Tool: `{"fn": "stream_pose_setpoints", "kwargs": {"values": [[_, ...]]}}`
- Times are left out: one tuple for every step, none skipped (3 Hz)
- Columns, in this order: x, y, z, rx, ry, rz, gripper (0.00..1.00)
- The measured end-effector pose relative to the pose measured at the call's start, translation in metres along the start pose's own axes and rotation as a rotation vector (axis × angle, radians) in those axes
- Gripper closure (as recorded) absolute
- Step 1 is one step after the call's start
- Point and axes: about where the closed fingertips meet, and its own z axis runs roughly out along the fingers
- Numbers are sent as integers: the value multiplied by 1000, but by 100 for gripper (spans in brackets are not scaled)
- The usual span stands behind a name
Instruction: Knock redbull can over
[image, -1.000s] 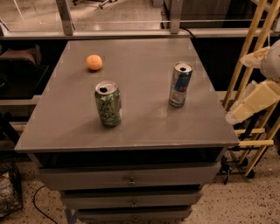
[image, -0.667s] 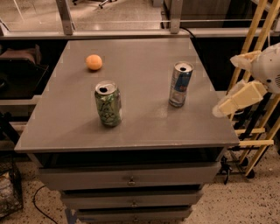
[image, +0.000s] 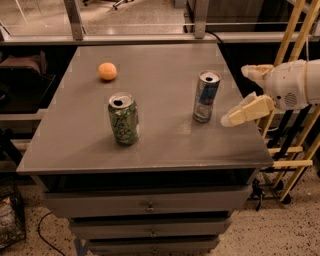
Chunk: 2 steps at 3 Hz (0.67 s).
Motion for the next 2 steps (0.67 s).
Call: {"fn": "stream_pose_setpoints", "kwargs": {"values": [[7, -3, 16, -25, -59, 38, 0], [10, -3, 28, -39, -146, 84, 0]]}}
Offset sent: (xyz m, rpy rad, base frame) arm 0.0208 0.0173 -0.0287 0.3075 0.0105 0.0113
